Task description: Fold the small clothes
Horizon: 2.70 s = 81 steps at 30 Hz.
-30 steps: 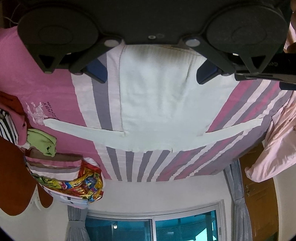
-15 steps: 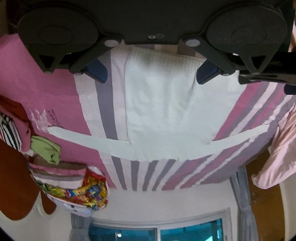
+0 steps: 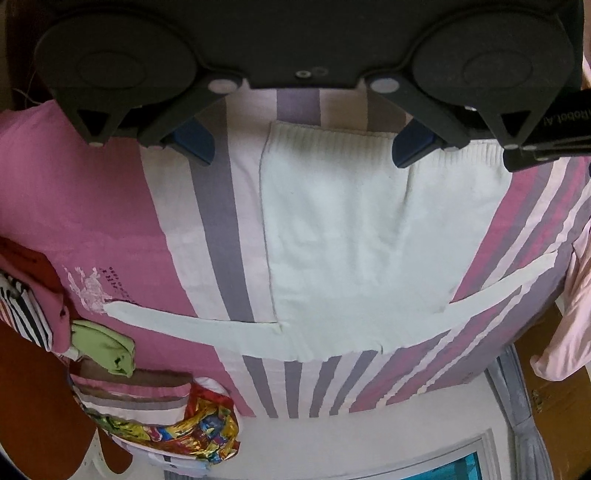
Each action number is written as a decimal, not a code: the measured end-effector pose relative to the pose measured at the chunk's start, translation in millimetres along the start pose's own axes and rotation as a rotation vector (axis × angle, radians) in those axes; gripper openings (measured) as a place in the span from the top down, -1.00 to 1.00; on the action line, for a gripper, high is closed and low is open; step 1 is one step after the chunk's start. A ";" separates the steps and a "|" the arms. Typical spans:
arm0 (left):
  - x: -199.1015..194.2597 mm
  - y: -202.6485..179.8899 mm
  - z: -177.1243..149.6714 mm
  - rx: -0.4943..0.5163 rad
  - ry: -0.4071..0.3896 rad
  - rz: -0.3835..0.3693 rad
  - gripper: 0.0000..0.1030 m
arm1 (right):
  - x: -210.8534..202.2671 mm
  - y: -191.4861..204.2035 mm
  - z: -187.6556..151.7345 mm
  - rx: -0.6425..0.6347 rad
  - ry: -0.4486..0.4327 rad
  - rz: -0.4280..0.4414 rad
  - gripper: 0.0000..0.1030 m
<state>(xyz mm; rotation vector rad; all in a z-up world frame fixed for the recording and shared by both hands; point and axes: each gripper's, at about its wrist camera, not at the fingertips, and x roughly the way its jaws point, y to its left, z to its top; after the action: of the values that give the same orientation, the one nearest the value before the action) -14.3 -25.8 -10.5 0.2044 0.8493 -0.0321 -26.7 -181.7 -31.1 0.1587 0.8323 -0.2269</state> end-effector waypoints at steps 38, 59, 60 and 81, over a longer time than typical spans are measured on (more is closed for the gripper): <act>23.2 16.2 5.8 -0.045 0.020 0.052 -1.00 | 1.5 3.6 3.1 -0.032 -0.023 -0.021 -0.99; 60.0 15.0 38.8 -0.029 0.024 0.066 -1.00 | 17.1 -4.6 23.4 -0.028 -0.055 -0.045 -0.99; 65.0 14.2 43.1 -0.026 0.025 0.064 -1.00 | 20.1 -7.2 27.3 -0.026 -0.059 -0.054 -0.99; 187.0 -22.0 141.3 0.009 0.069 0.037 -1.00 | 124.0 -65.1 116.6 0.038 -0.045 -0.172 -0.99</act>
<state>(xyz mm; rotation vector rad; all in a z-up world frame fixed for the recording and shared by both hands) 211.8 -64.5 -63.4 0.2304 0.9136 0.0059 120.2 -288.0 -49.6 0.1167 0.7979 -0.4066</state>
